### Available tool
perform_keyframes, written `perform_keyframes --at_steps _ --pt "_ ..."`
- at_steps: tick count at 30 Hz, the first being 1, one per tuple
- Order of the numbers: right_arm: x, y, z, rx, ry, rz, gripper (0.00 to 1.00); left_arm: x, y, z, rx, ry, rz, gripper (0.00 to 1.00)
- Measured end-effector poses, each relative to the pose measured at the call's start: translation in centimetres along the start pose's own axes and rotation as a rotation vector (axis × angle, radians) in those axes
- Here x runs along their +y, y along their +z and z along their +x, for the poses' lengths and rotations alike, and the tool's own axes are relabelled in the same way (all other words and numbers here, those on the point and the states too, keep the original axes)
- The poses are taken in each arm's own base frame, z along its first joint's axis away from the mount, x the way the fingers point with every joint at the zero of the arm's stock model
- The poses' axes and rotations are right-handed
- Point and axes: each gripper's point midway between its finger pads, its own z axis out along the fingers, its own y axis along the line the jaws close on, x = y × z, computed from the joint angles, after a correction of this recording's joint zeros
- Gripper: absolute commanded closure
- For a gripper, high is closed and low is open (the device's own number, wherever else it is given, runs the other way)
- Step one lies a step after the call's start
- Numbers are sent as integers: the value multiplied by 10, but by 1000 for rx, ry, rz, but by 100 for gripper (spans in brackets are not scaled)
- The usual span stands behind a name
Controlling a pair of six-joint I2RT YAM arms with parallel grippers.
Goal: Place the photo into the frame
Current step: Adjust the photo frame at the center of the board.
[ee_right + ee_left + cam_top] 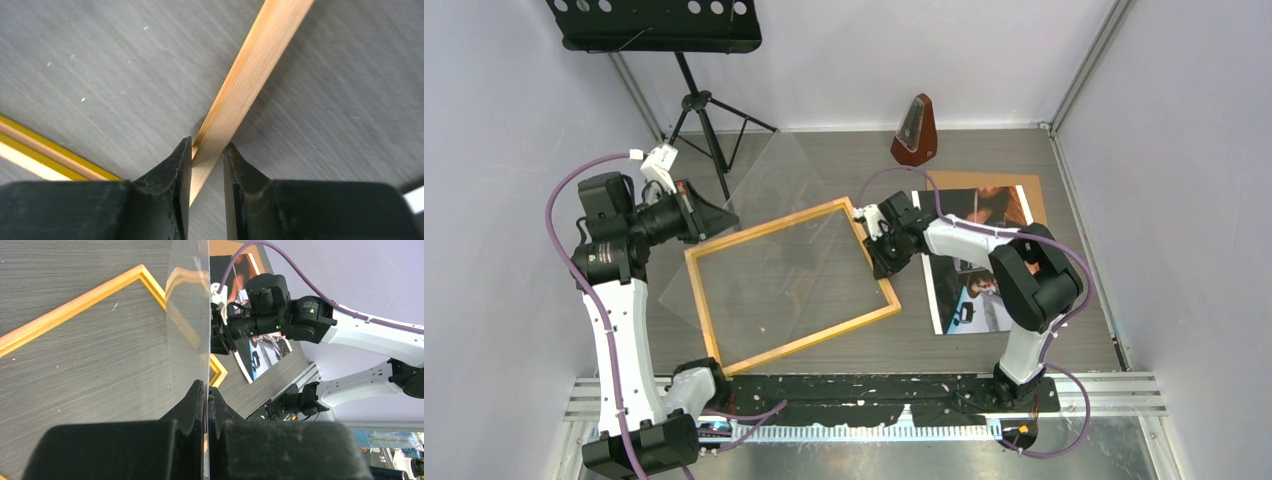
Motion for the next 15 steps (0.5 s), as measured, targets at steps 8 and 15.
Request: perform_keyframes --at_steps 8,15 --pt "-34 -5 -16 20 -30 109 84 -2 0 0 0 3 13 100" --pt "-83 -4 -42 31 -69 180 86 -4 -1 0 -1 9 20 100"
